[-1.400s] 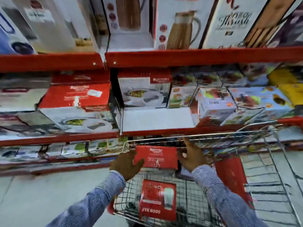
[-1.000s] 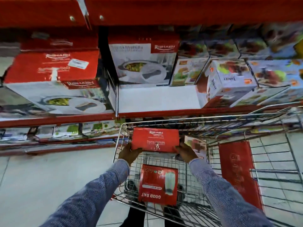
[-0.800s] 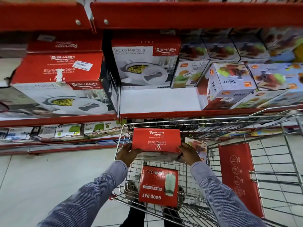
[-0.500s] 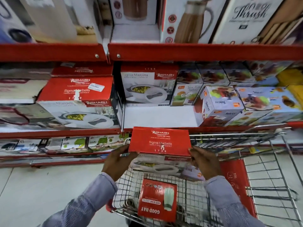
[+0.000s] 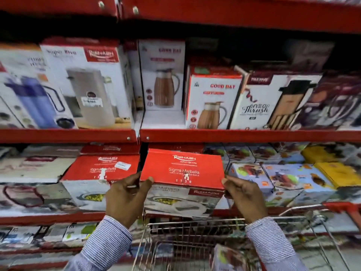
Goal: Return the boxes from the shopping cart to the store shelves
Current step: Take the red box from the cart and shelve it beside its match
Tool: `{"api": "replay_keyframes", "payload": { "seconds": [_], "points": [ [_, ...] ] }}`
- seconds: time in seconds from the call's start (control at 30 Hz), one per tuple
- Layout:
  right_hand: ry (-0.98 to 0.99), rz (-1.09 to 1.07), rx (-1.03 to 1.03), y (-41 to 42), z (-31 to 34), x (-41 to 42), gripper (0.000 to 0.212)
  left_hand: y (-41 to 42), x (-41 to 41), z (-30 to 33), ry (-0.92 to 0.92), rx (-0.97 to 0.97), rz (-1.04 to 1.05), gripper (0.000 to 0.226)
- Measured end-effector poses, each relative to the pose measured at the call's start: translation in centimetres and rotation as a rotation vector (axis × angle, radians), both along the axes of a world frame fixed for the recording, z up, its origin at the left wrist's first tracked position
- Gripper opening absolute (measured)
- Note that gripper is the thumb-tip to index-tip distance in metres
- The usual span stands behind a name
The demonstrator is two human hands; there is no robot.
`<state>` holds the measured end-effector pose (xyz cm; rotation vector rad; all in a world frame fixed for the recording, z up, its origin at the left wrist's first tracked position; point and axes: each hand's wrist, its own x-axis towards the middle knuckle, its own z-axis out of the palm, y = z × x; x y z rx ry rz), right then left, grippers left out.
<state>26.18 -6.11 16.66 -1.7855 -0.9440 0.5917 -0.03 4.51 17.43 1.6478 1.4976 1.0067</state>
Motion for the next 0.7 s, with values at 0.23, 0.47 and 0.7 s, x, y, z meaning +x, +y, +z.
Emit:
{"api": "replay_keyframes", "payload": {
  "seconds": [0.23, 0.47, 0.7],
  "points": [
    [-0.022, 0.063, -0.027, 3.7, -2.2, 0.7, 0.035, 0.7, 1.6, -2.4, -0.062, -0.064, 0.121, 0.037],
    [-0.070, 0.078, -0.151, 5.6, -4.6, 0.8, 0.038, 1.2, 2.8, -6.2, -0.105, -0.146, 0.174, 0.039],
    [0.042, 0.134, -0.176, 6.3, -5.7, 1.5, 0.043, 1.5, 3.8, -6.7, -0.136, -0.185, 0.042, 0.068]
  ]
}}
